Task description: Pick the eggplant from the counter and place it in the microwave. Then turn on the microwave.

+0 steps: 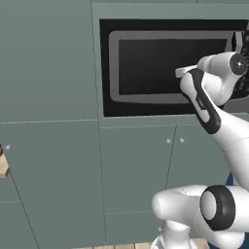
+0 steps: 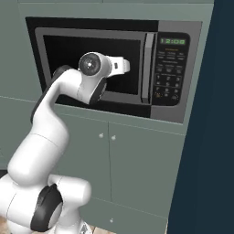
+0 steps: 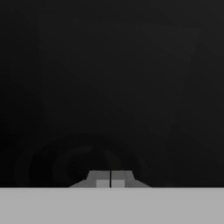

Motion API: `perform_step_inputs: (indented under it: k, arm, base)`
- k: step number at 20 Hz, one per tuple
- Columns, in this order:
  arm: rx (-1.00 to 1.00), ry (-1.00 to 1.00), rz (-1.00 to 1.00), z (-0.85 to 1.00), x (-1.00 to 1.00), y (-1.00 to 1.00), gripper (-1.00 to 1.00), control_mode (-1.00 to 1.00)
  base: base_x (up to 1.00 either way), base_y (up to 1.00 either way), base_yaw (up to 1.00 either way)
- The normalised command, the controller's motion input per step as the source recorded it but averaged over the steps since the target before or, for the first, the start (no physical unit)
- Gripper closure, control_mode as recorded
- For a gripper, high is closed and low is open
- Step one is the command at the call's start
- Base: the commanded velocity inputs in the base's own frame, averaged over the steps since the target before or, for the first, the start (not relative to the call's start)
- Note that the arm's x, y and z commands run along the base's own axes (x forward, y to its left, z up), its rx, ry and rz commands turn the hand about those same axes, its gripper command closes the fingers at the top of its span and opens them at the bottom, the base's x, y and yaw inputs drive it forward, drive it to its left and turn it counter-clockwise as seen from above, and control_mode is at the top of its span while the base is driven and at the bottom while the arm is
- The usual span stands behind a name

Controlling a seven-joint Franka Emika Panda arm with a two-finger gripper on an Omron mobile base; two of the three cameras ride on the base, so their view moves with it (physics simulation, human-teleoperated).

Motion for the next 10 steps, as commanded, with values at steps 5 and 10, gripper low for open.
perform_step_inputs:
  k: [5,10]
  arm:
    - [0.00,-0.07,0.00,0.02,-0.05,0.00,1.00,-1.00]
    - [0.00,-0.06,-0.01,0.09,-0.28,-0.03,1.00,-1.00]
  base:
    - [0.00,0.00,0.00]
    - [0.00,0.00,0.00]
